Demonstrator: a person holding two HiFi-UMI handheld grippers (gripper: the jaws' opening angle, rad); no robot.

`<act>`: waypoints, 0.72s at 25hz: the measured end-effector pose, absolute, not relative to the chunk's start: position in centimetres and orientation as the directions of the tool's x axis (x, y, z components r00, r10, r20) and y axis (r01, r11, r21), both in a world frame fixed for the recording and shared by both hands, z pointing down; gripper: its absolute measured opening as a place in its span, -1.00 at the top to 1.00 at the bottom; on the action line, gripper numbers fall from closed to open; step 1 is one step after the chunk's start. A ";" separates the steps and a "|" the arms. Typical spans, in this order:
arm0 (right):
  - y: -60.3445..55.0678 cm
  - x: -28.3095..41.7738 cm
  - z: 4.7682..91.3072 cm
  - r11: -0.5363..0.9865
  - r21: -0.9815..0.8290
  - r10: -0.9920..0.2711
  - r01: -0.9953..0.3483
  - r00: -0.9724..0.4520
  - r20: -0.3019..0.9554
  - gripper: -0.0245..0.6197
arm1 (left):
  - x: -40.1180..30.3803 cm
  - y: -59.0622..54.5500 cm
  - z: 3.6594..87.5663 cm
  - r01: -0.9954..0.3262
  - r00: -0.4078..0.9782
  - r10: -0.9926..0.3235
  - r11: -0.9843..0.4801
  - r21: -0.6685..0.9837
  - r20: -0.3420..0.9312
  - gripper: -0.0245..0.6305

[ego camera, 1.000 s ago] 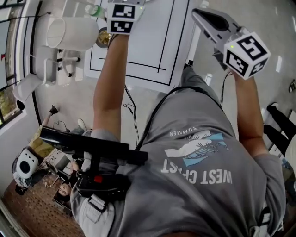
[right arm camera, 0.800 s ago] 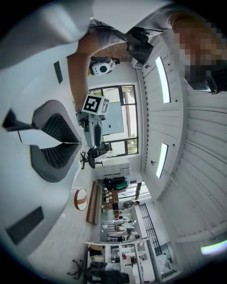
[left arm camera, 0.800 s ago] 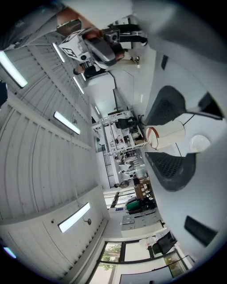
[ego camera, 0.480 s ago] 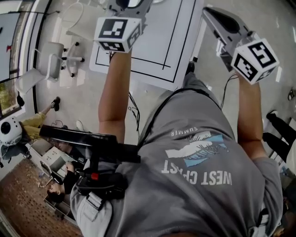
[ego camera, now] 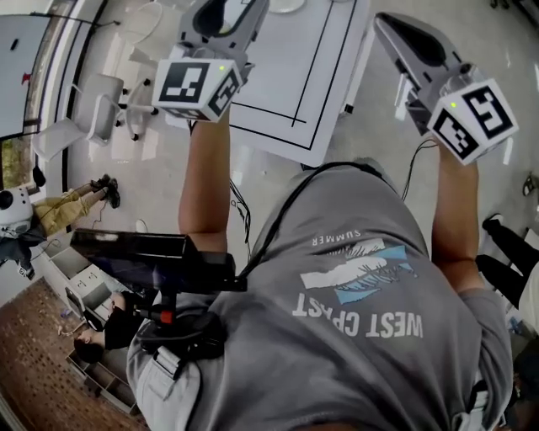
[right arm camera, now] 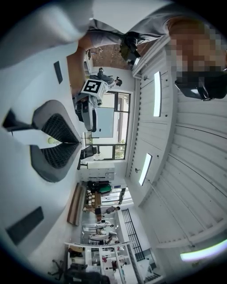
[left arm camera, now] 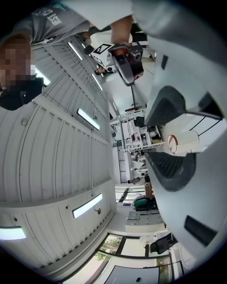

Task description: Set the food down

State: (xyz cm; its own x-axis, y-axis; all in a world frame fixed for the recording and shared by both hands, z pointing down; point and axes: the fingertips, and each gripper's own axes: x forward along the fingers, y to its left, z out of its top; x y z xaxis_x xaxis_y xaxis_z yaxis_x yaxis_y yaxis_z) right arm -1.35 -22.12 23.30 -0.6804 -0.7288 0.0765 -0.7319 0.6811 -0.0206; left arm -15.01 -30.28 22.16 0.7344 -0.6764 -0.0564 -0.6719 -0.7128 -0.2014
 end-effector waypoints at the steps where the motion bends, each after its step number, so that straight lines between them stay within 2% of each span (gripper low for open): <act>1: -21.9 -1.1 23.2 0.689 -0.017 -0.721 -0.724 -0.689 0.075 0.90 | -15.1 -30.0 22.2 -0.682 0.724 -0.688 -0.703 -0.200 -0.051 0.33; 9: -18.3 3.3 21.2 0.745 -0.008 -0.664 -0.667 -0.743 0.079 0.90 | -13.0 -24.8 21.2 -0.742 0.666 -0.745 -0.657 -0.129 -0.037 0.33; 13: -15.8 6.8 21.0 0.755 0.000 -0.655 -0.656 -0.753 0.067 0.90 | -10.5 -21.3 20.9 -0.753 0.658 -0.750 -0.657 -0.042 -0.068 0.33; 18: -13.2 9.1 20.7 0.782 0.001 -0.623 -0.623 -0.781 0.038 0.90 | -7.7 -17.3 19.7 -0.765 0.643 -0.759 -0.643 -0.038 -0.100 0.33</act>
